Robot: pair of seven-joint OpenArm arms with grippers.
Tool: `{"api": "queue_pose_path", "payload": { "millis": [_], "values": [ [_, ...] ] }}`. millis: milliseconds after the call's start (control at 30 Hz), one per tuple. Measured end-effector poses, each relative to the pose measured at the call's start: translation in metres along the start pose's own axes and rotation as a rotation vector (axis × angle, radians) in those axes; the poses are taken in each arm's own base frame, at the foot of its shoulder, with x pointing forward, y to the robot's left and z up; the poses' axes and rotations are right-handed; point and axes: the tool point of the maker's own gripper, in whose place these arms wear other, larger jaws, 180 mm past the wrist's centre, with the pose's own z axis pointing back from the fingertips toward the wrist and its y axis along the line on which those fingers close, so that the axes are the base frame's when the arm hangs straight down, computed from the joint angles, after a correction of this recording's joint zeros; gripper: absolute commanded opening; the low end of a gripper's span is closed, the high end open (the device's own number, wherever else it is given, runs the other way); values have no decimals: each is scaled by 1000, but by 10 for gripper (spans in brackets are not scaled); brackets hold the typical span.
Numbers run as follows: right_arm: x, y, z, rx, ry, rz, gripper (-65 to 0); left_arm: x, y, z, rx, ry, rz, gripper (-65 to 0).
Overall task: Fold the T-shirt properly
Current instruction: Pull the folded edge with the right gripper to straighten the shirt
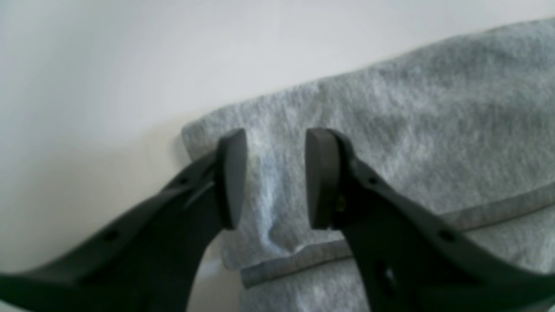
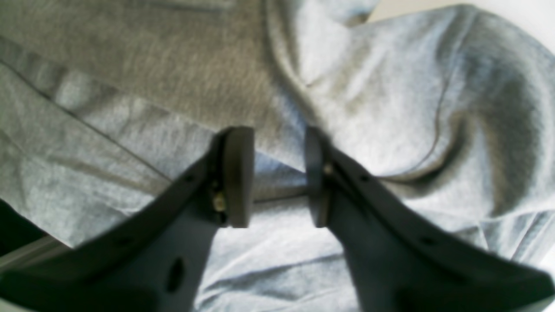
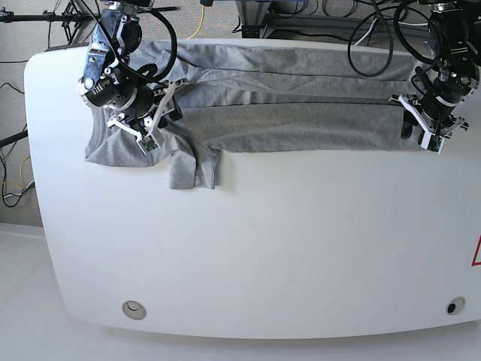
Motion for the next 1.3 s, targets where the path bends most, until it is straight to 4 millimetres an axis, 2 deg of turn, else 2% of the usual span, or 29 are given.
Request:
{"api": "queue_pose_path", "payload": {
  "millis": [67,133,233,367,567,733,800,900,1033,1100,1167,1300],
  "values": [
    [-5,-4,2,-9,4,-14,-381,0,1,1,3,0,-2,-361],
    [-14,-11,8,-23,2,-45,-400,0,2,3,4,6,-3,-346],
    [-27,-18,18,-35,-7,-76,-423,0,4,5,6,14,-13,-340],
    [-50,-17,21,-33,45,-92,-449,5,5,7,12,5,-18,-356],
    [-33,0,18,40,-55,-98,-504,4,4,6,8,14,-13,-394],
    [-30,4,15,53,-56,-74,-530,-1,6,5,12,27,-9,-429],
    [-31,4,13,48,-41,-57,-493,-1,4,5,7,28,-8,-462],
    [-28,0,8,43,13,4,-471,0,2,4,-1,28,-16,-452],
    [-5,-5,3,46,-41,27,-458,1,2,4,-3,22,-17,-438],
    [1,-4,2,52,-65,26,-458,1,1,4,-5,21,-17,-435],
    [-1,-4,-1,60,-64,12,-466,0,1,4,-6,23,-16,-431],
    [-19,-2,-18,90,-67,-87,-476,-4,0,5,-7,32,-18,-419]
  ]
}}
